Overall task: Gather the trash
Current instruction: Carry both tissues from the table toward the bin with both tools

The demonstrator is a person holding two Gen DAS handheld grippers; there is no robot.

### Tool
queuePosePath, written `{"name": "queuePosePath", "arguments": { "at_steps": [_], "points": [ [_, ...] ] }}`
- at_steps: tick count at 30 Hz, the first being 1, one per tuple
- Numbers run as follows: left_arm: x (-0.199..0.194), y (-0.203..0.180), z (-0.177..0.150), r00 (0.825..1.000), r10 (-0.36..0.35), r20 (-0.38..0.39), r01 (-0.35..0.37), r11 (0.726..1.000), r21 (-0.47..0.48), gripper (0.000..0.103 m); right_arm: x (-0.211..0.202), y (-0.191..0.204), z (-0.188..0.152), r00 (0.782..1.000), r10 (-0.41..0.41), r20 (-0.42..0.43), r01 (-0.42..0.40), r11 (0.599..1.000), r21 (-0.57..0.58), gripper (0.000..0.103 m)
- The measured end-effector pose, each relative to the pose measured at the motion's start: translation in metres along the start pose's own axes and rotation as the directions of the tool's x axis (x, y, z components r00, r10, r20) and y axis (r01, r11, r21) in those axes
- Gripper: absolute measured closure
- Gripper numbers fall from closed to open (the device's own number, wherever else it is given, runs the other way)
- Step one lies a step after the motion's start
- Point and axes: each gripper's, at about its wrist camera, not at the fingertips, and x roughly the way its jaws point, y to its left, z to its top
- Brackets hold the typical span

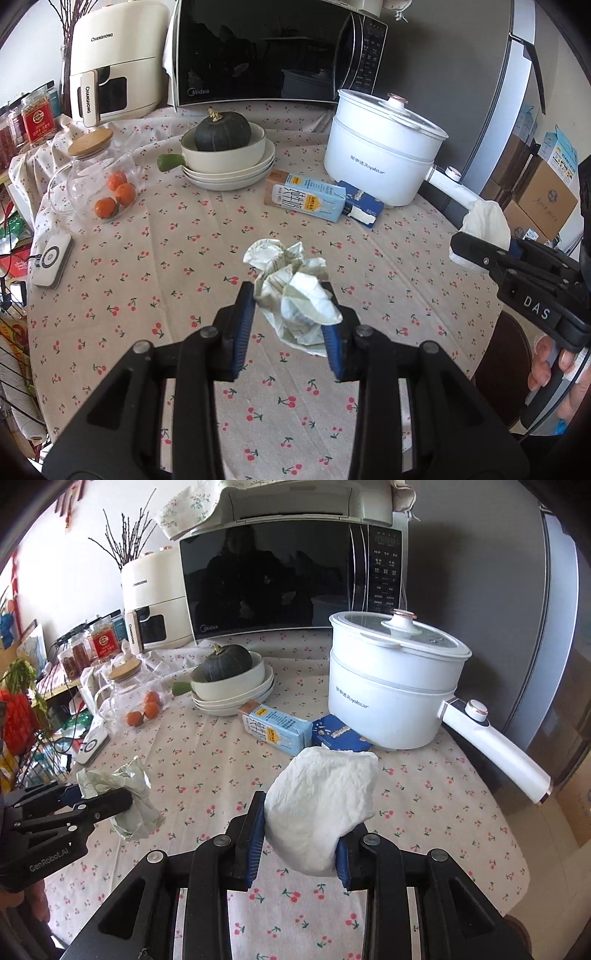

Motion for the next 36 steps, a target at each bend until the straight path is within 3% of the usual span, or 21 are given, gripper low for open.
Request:
{"name": "queuePosePath", "arguments": {
  "at_steps": [16,24,36],
  "points": [
    [-0.072,-0.046,-0.031,0.987,-0.009,0.162,-0.002,0.998,0.067,0.067,-0.094,0.003,-0.042,0.992,0.001,0.125,0.007,0.998,-0.065,0.07],
    [-0.089,-0.067,-0.042,0.979,-0.046,0.2,0.028,0.995,0.094,0.067,-0.119,-0.01,-0.065,0.983,-0.059,0.173,0.073,0.995,-0.074,0.071],
    [-0.089,-0.098,-0.053,0.972,-0.119,0.202,0.096,0.988,0.118,0.066,-0.146,-0.028,-0.081,0.98,-0.074,0.186,0.084,0.995,-0.05,0.07]
  ]
}}
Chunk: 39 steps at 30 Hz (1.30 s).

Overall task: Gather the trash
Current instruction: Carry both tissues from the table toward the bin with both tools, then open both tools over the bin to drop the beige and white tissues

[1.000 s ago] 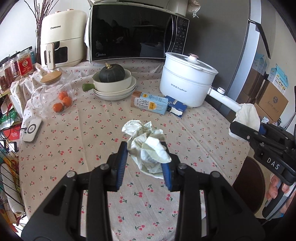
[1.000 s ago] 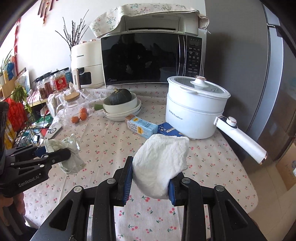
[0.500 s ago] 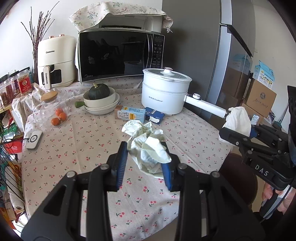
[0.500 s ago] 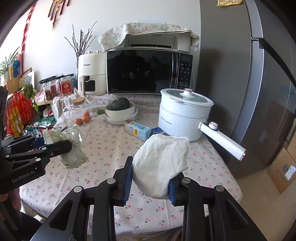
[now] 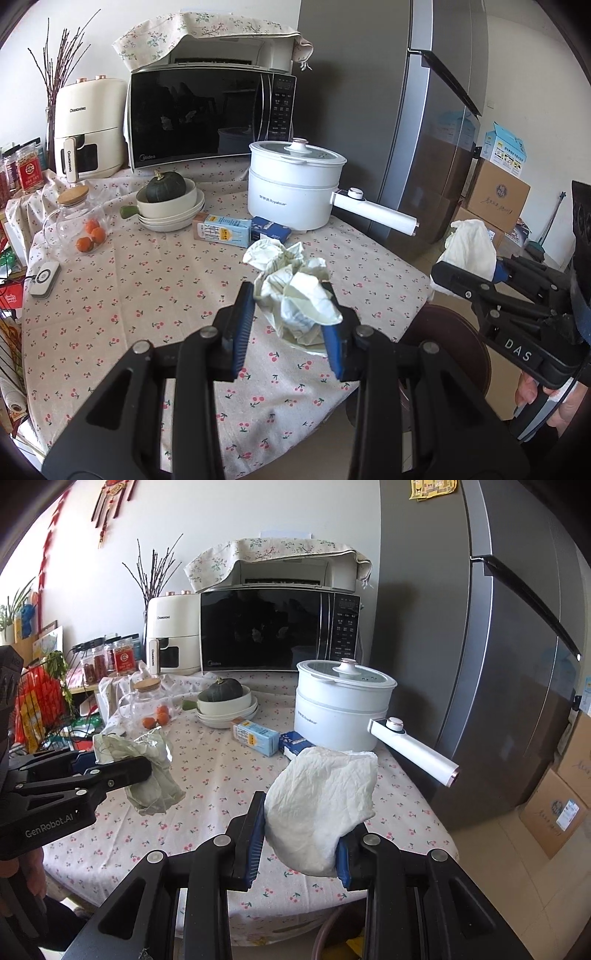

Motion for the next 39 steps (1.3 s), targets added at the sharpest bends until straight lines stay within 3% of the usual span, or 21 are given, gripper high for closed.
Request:
{"name": "queuePosePath", "arguments": {
  "at_steps": [12,21,29,34,39],
  "points": [
    [0.015,-0.04,-0.006,0.998,-0.053,-0.025,0.054,0.998,0.041,0.066,-0.016,-0.034,-0.016,0.997,-0.07,-0.02,0.071,0.997,0.042,0.07],
    [0.037,-0.081,-0.013,0.986,-0.142,-0.088,0.147,0.987,0.056,0.066,-0.02,-0.066,-0.033,0.991,-0.108,-0.077,0.116,0.988,0.098,0.07],
    [0.06,-0.121,-0.026,0.965,-0.208,-0.158,0.223,0.971,0.082,0.065,-0.03,-0.097,-0.05,0.983,-0.151,-0.108,0.165,0.977,0.135,0.07],
    [0.075,-0.135,-0.035,0.937,-0.273,-0.217,0.296,0.952,0.079,0.065,-0.031,-0.112,-0.063,0.974,-0.173,-0.144,0.193,0.971,0.142,0.07],
    [0.089,-0.146,-0.045,0.921,-0.289,-0.262,0.323,0.941,0.098,0.065,-0.03,-0.127,-0.078,0.966,-0.181,-0.185,0.212,0.964,0.161,0.07]
  ]
}}
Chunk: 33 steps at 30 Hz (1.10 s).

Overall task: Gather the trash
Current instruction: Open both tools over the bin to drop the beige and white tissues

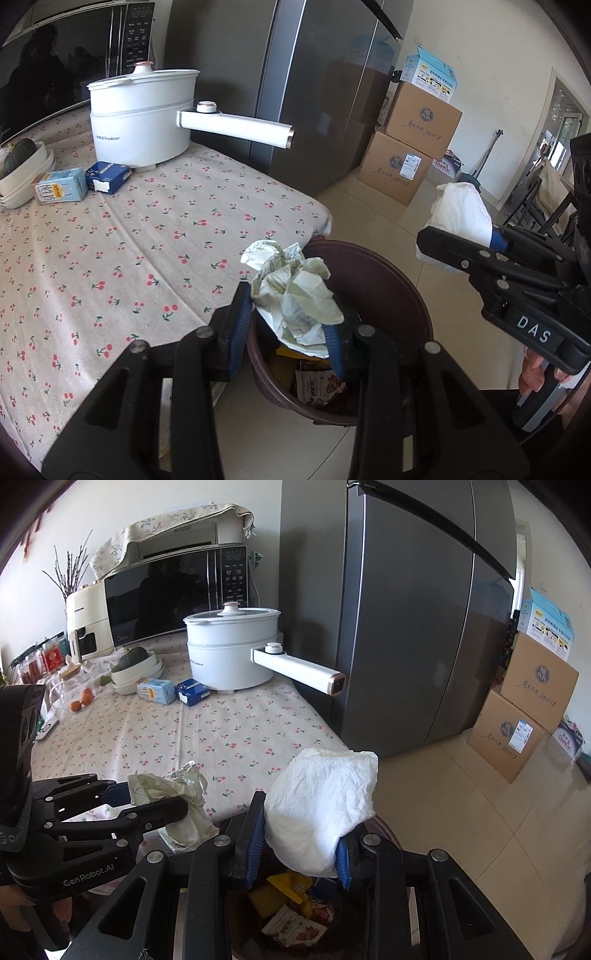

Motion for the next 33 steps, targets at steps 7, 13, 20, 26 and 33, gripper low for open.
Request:
{"name": "queuePosePath", "arguments": {
  "at_steps": [7,13,20,26,33],
  "points": [
    [0.02,-0.004,-0.005,0.999,-0.042,-0.025,0.043,0.998,0.049,0.059,0.005,-0.011,-0.004,0.999,-0.016,-0.027,0.017,1.0,0.015,0.07],
    [0.019,-0.003,-0.006,1.0,-0.011,-0.008,0.012,0.999,0.043,0.023,0.01,-0.012,-0.003,0.999,-0.025,-0.039,0.026,1.0,0.016,0.07],
    [0.014,0.006,-0.006,0.996,0.08,-0.044,-0.079,0.996,0.031,0.019,0.019,-0.008,-0.007,0.997,-0.027,-0.066,0.027,1.0,0.002,0.07],
    [0.007,0.021,-0.007,0.989,0.138,-0.058,-0.137,0.99,0.024,0.018,0.045,-0.006,-0.016,0.989,-0.038,-0.145,0.034,0.999,-0.025,0.07],
    [0.001,0.037,-0.009,0.982,0.175,-0.075,-0.174,0.985,0.008,0.017,0.077,-0.008,-0.029,0.969,-0.049,-0.241,0.043,0.999,-0.03,0.07]
  ]
}}
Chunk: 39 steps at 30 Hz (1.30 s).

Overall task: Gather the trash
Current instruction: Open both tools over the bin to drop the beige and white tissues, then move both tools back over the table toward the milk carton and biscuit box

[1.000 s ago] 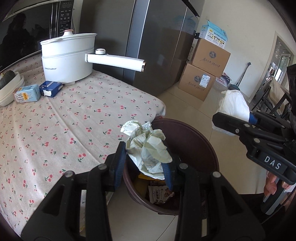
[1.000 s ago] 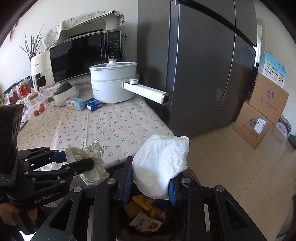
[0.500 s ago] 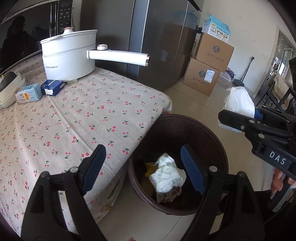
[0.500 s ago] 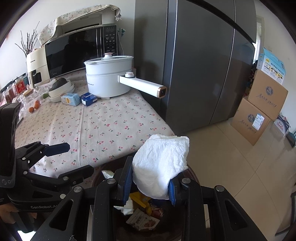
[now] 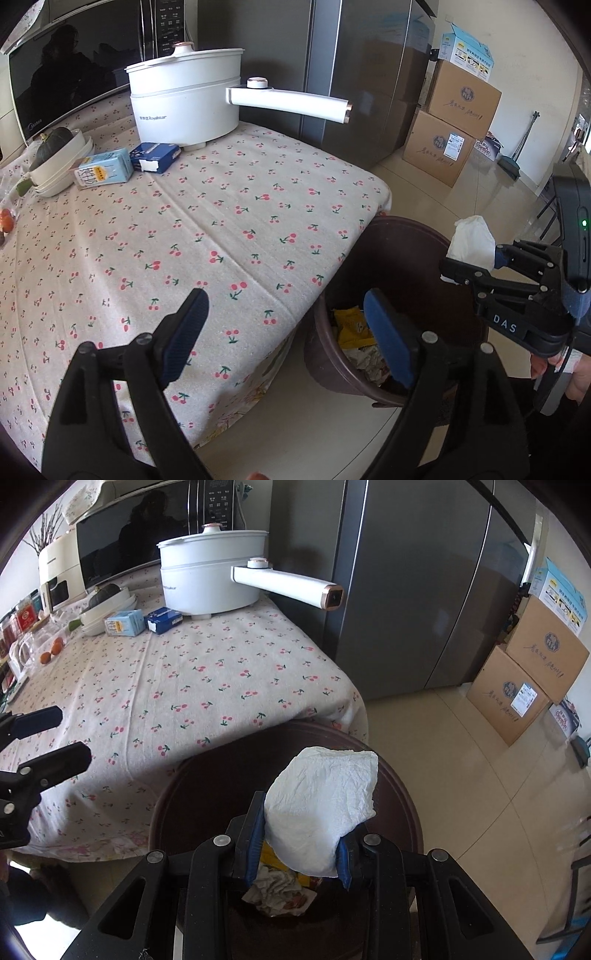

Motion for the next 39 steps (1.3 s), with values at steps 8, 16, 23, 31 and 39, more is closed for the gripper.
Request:
{"name": "queuePosePath", "arguments": {
  "at_steps": [8,16,23,31,39],
  "points": [
    [-0.002,0.012,-0.005,0.999,0.038,-0.025,-0.038,0.999,-0.004,0.012,0.037,0.002,-0.008,0.994,-0.028,-0.106,0.028,1.0,-0.003,0.057],
    [-0.004,0.027,-0.008,0.997,0.069,-0.04,-0.07,0.998,-0.01,0.01,0.054,0.002,-0.009,0.984,-0.025,-0.175,0.029,0.999,0.021,0.019],
    [-0.008,0.045,-0.011,0.994,0.087,-0.058,-0.09,0.995,-0.049,0.009,0.057,0.016,-0.005,0.984,-0.039,-0.175,0.038,0.999,-0.009,0.017],
    [-0.019,0.078,-0.015,0.989,0.132,-0.061,-0.138,0.985,-0.108,0.007,0.045,0.035,0.013,0.992,-0.017,-0.124,0.016,1.0,-0.005,0.017],
    [-0.027,0.121,-0.02,0.976,0.205,-0.08,-0.217,0.956,-0.198,0.002,0.023,0.057,0.044,0.999,0.026,-0.027,-0.026,0.999,0.024,0.016]
  ]
}}
